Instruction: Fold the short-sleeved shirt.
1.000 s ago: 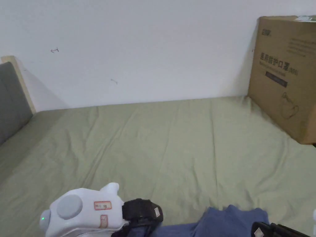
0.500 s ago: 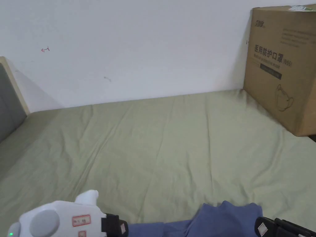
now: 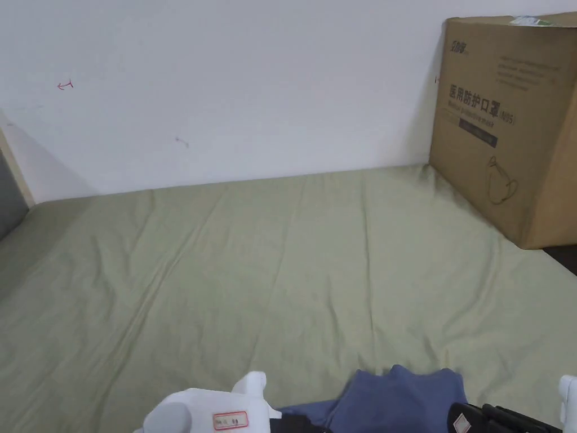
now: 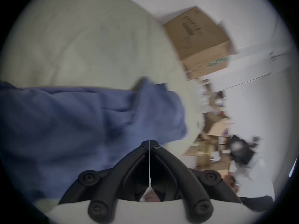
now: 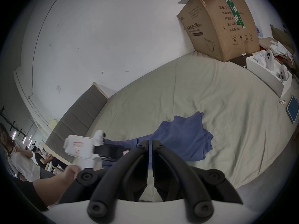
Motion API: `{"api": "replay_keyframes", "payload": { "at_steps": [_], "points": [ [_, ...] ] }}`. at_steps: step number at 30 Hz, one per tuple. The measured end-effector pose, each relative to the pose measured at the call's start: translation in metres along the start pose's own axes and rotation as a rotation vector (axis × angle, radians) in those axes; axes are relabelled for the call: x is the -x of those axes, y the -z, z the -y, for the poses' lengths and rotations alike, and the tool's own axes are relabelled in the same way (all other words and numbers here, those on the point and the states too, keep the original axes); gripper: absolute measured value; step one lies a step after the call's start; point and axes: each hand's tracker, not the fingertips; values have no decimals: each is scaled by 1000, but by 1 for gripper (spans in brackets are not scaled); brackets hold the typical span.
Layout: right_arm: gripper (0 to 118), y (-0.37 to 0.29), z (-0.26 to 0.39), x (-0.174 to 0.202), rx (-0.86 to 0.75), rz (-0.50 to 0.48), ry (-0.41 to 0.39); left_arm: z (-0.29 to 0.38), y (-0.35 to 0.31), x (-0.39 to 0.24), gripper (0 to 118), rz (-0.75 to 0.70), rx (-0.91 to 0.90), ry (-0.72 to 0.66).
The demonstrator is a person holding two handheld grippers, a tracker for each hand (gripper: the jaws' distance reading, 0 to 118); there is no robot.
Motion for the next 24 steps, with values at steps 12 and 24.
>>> {"api": "replay_keyframes", "payload": {
  "at_steps": [12,24],
  "points": [
    [5,15,-1,26,29,-16,-51,-21,-184,112,98,-142,-221,-106],
    [5,46,7,51,141,-22,-46,-15,-123,207,112,355,-184,-369]
  ]
}}
